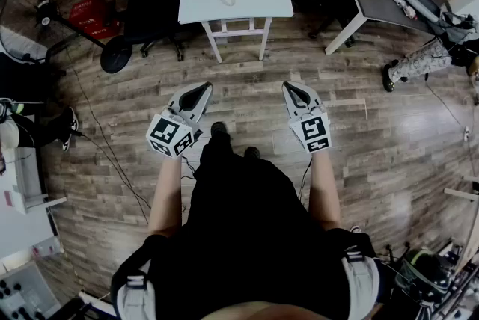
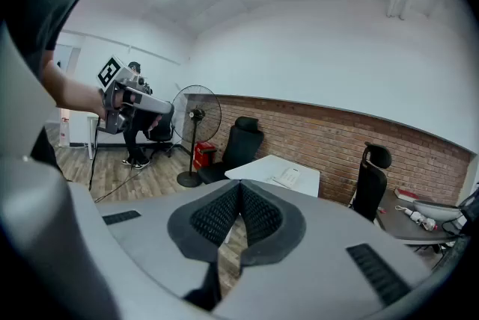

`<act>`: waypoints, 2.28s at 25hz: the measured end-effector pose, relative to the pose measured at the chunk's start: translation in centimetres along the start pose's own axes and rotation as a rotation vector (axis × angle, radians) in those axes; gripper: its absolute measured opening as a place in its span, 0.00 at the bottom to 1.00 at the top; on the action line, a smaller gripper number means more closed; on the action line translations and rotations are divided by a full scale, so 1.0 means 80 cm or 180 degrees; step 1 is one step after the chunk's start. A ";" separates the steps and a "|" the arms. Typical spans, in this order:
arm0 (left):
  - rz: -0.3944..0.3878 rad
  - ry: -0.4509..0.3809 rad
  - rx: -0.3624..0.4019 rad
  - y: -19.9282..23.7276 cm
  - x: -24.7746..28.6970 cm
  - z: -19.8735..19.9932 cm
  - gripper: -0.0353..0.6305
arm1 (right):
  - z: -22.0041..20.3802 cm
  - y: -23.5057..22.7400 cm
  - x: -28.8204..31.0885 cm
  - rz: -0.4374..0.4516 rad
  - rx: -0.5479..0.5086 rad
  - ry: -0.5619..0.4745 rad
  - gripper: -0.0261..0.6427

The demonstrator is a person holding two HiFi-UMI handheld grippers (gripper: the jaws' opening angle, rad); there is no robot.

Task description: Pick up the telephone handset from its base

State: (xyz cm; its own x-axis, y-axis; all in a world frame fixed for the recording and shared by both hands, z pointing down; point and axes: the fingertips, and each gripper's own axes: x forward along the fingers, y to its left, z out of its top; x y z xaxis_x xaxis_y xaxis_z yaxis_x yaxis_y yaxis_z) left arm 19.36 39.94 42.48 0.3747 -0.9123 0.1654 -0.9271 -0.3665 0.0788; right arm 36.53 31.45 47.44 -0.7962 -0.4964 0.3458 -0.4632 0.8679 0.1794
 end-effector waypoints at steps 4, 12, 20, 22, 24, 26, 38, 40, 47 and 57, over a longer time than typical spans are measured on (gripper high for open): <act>-0.0015 0.0004 -0.0017 -0.010 0.015 0.004 0.08 | -0.004 -0.019 -0.003 -0.0004 -0.0004 0.0028 0.03; -0.0054 0.0069 -0.0017 -0.010 0.020 -0.006 0.08 | -0.012 -0.012 0.002 0.0160 0.0284 -0.0006 0.03; -0.0017 0.0063 -0.0079 0.027 0.017 -0.012 0.08 | -0.010 -0.017 0.029 0.0106 0.0219 0.0076 0.03; -0.0030 0.0044 -0.0074 0.039 0.022 -0.008 0.08 | -0.005 -0.018 0.041 0.0100 0.0189 0.0090 0.03; -0.0045 0.0032 -0.0072 0.056 0.029 -0.004 0.08 | 0.001 -0.020 0.057 0.0104 0.0162 0.0104 0.03; -0.0073 0.0028 -0.0080 0.074 0.037 -0.001 0.08 | 0.006 -0.024 0.076 0.0097 0.0155 0.0118 0.03; -0.0167 0.0010 -0.0219 0.198 0.064 0.004 0.08 | 0.045 -0.039 0.189 -0.0082 0.0085 0.0211 0.03; -0.0215 0.0016 -0.0211 0.217 0.070 0.004 0.08 | 0.051 -0.042 0.204 -0.0141 0.0093 0.0236 0.03; -0.0381 0.0031 -0.0126 0.262 0.084 0.005 0.08 | 0.057 -0.040 0.244 -0.0335 0.0135 0.0306 0.03; -0.0393 0.0110 -0.0109 0.317 0.098 0.007 0.08 | 0.063 -0.050 0.295 -0.0387 0.0210 0.0333 0.03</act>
State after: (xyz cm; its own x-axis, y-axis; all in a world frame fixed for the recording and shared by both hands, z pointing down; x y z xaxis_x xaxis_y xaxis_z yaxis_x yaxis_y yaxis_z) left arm -1.24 23.43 45.26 0.4867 -0.8535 0.1861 -0.8731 -0.4687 0.1342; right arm 17.61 16.15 50.21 -0.6895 -0.5902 0.4200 -0.5809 0.7968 0.1660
